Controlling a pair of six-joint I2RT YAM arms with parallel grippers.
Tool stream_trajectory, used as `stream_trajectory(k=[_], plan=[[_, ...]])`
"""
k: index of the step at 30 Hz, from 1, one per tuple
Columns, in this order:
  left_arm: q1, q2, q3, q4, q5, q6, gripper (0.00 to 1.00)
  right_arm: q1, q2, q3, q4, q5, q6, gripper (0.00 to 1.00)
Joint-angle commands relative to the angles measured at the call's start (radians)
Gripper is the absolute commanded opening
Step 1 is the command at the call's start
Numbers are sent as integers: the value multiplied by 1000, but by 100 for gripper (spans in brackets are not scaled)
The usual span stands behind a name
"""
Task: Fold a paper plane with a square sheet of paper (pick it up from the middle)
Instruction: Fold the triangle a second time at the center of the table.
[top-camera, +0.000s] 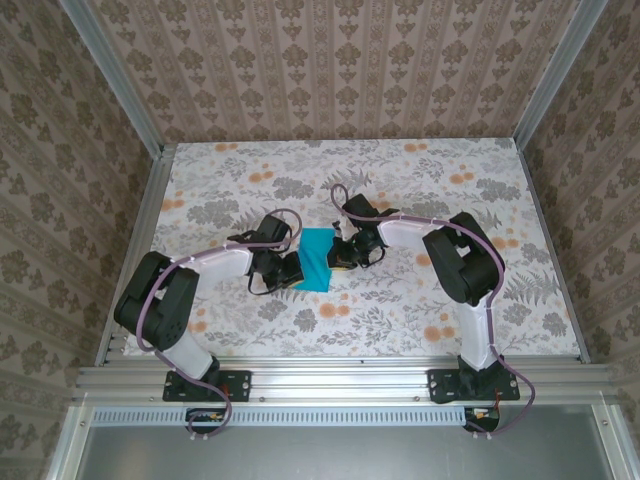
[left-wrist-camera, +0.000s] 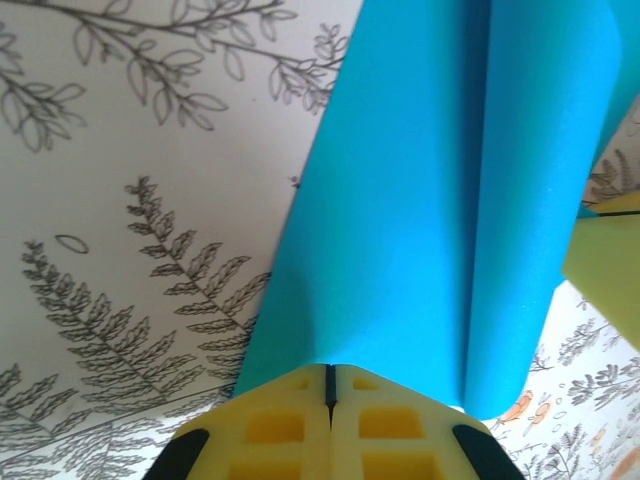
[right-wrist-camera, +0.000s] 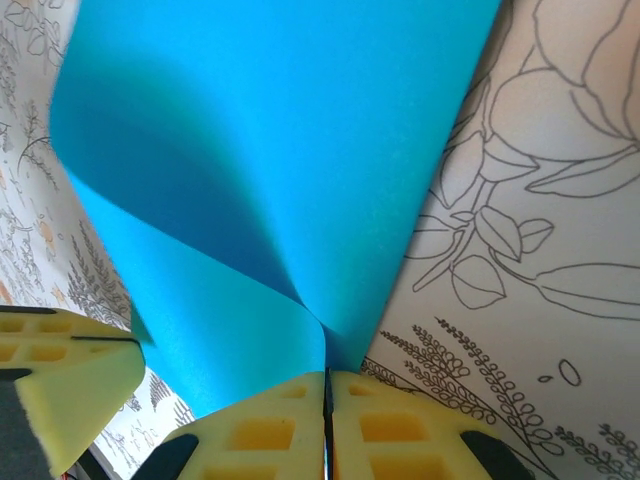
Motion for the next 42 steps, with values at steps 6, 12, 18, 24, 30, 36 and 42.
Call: stream_trajectory(k=[6, 12, 18, 24, 30, 36, 42], plan=[[-9, 5, 26, -20, 10, 16, 6, 5, 20, 33, -21, -10, -20, 10], [-10, 17, 30, -28, 8, 19, 6, 5, 29, 47, -31, -6, -28, 10], [-10, 23, 35, -35, 7, 25, 5, 5, 48, 62, -46, 3, -35, 10], [-11, 16, 36, -35, 10, 27, 5, 5, 64, 73, -59, 8, -43, 11], [-12, -20, 39, 15, 37, 24, 6, 6, 71, 73, -69, 11, -45, 11], [-15, -64, -11, 206, 104, -31, 8, 5, 81, 81, -96, 29, -40, 13], [-30, -22, -14, 295, 121, -67, 8, 5, 95, 89, -121, 41, -27, 13]])
